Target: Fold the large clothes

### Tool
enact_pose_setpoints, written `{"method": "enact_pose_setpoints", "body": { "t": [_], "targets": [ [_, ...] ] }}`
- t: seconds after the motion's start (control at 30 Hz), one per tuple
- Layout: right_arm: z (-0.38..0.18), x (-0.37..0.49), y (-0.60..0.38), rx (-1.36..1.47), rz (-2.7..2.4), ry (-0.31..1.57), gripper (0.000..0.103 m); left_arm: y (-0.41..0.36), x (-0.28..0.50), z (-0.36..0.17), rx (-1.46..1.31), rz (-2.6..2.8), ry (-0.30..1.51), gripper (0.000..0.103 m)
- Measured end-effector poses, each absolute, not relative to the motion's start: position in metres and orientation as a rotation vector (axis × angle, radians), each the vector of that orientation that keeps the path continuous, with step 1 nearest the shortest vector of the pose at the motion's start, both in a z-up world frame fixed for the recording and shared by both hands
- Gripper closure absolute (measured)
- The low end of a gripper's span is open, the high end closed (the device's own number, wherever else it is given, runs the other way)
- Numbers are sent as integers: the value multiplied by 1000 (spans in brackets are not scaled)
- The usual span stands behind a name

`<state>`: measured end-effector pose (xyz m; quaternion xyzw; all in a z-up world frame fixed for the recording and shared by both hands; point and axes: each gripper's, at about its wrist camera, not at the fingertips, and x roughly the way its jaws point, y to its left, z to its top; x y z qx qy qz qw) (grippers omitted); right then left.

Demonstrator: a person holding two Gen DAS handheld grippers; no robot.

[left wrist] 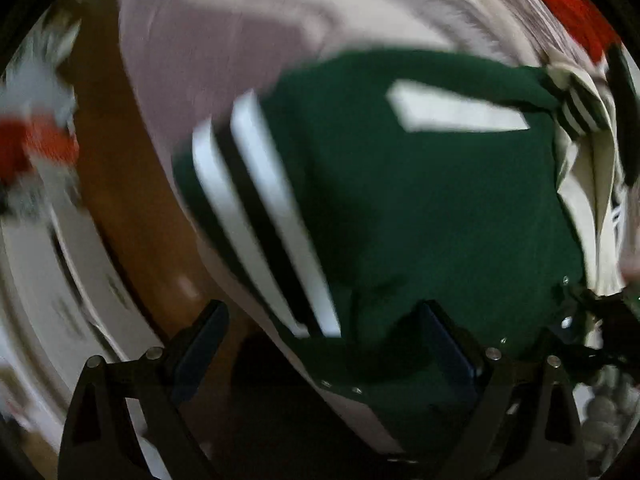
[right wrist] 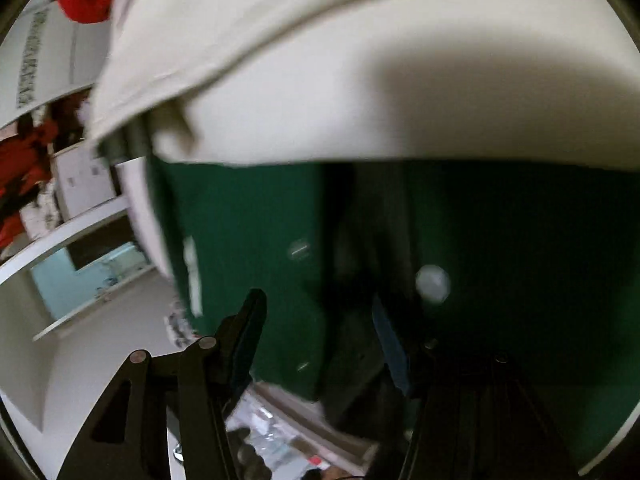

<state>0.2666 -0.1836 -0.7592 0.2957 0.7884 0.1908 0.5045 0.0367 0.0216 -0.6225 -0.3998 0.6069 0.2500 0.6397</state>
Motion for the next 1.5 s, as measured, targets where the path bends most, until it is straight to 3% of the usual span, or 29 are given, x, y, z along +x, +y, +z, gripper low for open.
{"method": "enact_pose_setpoints", "body": {
  "t": [0.1,0.13,0.17,0.23,0.3,0.37,0.4,0.63,0.7,0.93,1.0,1.1,1.13,1.2,1.23,1.27,1.43,1.5],
  "targets": [
    [-763,270,-176,770,476,1871,45,12,17,-637,-1063,571,1293,6],
    [-762,270,-173,764,482,1854,54,8,13,-641,-1090,562,1261,7],
    [-757,270,-166,742,498,1823,82,5,11,-642,-1095,564,1234,18],
    [-751,271,-155,684,508,1794,95,-1,6,-638,-1085,572,1176,32],
    [-743,270,-148,669,525,1763,98,-7,-1,-628,-1059,571,1126,49],
    [-732,271,-148,602,522,1744,98,-17,-8,-607,-1024,557,1083,77],
    [-722,269,-146,585,525,1732,98,-22,-9,-598,-1020,535,1070,98],
    [-656,280,-157,427,544,1686,98,-60,-22,-551,-1033,454,1086,97],
    [-656,282,-163,352,515,1698,98,-71,-20,-561,-1035,454,1152,102],
    [-704,287,-201,167,465,1777,98,-67,-38,-623,-1065,469,1370,100],
    [-708,286,-197,150,460,1799,91,-55,-44,-619,-1053,474,1348,97],
    [-709,275,-203,269,483,1866,68,-36,-50,-618,-1098,453,1288,95],
    [-709,266,-207,351,502,1879,58,-31,-50,-619,-1115,450,1272,91],
    [-711,251,-207,431,539,1899,52,-14,-50,-621,-1161,447,1205,61],
    [-715,243,-206,454,552,1913,52,-7,-53,-620,-1168,464,1179,34],
    [-722,234,-203,480,552,1936,52,0,-55,-618,-1179,479,1150,29],
    [-756,192,-190,667,554,2004,52,22,-53,-627,-1233,516,1105,29],
    [-754,186,-184,655,557,1965,69,26,-42,-636,-1227,517,1093,29]
  ]
}}
